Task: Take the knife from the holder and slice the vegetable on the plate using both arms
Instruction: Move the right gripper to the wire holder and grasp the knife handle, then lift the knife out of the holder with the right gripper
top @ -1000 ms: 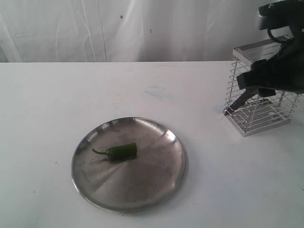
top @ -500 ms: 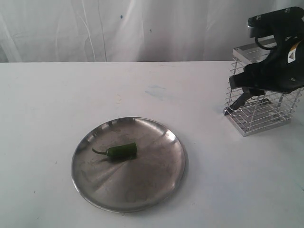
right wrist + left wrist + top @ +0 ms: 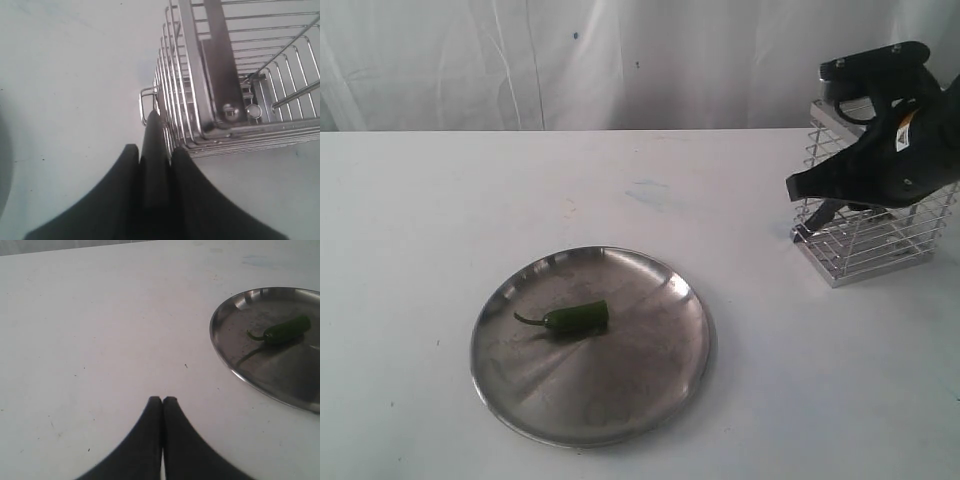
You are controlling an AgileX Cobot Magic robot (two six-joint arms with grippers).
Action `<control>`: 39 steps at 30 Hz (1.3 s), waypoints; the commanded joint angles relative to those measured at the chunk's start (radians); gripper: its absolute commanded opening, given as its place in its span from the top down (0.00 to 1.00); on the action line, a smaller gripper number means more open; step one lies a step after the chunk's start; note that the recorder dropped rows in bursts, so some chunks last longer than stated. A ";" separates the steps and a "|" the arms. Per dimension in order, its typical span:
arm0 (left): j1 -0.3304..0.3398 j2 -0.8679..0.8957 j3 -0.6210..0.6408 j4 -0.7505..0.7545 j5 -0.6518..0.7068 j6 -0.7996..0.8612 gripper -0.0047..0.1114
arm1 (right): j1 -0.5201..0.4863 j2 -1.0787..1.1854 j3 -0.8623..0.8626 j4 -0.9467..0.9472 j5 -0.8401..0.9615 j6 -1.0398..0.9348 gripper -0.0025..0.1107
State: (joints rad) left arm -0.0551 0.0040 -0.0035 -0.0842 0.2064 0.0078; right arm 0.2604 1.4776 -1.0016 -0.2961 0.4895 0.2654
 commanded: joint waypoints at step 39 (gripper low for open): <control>-0.007 -0.004 0.004 -0.004 0.004 0.001 0.96 | 0.001 -0.728 0.082 0.649 0.371 -0.375 0.98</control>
State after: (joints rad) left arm -0.0551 0.0040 -0.0035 -0.0842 0.2064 0.0078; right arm 0.2604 0.8050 -0.9674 0.2673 0.8622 -0.0688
